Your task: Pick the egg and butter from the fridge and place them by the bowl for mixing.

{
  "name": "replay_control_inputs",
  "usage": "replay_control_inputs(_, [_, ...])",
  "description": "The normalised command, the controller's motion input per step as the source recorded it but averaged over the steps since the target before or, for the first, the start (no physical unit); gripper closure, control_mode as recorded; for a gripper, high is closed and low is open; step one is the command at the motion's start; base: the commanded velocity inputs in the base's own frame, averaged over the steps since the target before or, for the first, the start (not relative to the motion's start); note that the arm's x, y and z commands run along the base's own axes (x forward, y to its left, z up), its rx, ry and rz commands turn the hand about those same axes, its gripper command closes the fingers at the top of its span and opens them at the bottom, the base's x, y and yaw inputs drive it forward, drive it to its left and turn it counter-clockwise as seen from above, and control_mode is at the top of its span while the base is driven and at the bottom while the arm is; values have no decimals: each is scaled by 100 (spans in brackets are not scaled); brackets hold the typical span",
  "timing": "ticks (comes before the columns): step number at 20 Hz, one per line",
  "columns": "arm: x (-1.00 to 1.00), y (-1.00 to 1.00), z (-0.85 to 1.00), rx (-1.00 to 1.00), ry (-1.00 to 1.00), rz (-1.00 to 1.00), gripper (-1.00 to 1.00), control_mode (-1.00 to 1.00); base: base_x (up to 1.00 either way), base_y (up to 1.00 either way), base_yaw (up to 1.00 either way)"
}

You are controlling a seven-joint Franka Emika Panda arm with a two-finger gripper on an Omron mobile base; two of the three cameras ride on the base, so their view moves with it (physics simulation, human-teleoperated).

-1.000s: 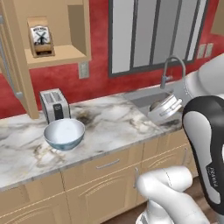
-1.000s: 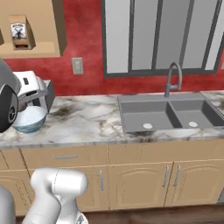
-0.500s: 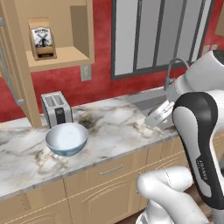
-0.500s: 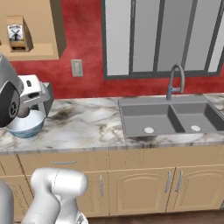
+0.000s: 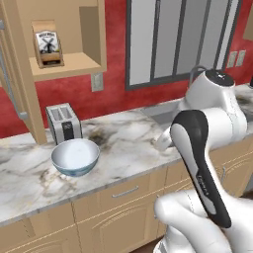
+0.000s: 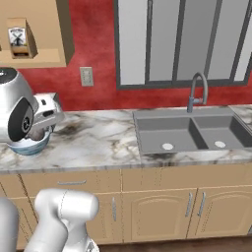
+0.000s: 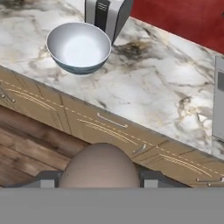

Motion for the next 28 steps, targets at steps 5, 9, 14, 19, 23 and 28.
replay_control_inputs(5, [77,25,-52,-7,0,0,100,-100,0,0,0])
replay_control_inputs(9, [92,36,-56,-4,0,0,100,-100,0,0,0])
replay_control_inputs(14, [100,20,-53,0,2,0,100,-100,0,0,0])
replay_control_inputs(19, [94,0,-37,0,9,0,100,-100,0,0,0])
replay_control_inputs(23, [96,5,-43,0,9,0,100,-100,0,0,0])
replay_control_inputs(28, [73,35,-47,0,5,0,100,-100,0,0,0])
